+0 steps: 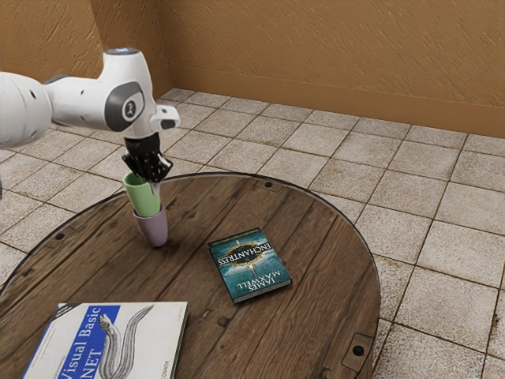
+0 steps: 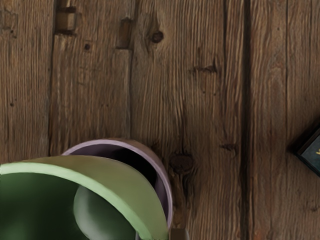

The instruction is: Place the right cup onto the left cup

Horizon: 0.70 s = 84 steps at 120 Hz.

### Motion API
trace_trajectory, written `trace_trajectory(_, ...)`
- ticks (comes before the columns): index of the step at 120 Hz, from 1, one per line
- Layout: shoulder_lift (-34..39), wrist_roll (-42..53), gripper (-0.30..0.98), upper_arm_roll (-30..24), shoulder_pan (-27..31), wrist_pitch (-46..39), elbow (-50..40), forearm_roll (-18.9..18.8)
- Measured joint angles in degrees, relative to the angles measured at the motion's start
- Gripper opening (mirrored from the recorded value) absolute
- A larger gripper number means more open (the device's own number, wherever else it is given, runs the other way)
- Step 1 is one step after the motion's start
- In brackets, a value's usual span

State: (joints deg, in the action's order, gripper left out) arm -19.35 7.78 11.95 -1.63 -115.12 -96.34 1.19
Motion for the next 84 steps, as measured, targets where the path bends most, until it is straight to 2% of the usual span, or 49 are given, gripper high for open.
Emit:
trace_trajectory(22, -1.55, -0.11, -0.09, -0.17, -0.09, -0.26, 0.22, 0.09)
trace_trajectory(41, 0.00, -0.10, 0.25, -0.05, 0.02, -0.55, -0.05, 0.37)
trace_trajectory(51, 1.52, -0.11, 0.38, 0.04, -0.08, -0.42, -0.09, 0.42)
trace_trajectory(66, 5.98, -0.12, 0.51, -0.01, -0.47, 1.62, 0.13, 0.41)
trace_trajectory(84, 14.84, -0.07, 0.59, -1.03, -0.38, 9.22, 1.14, 0.56)
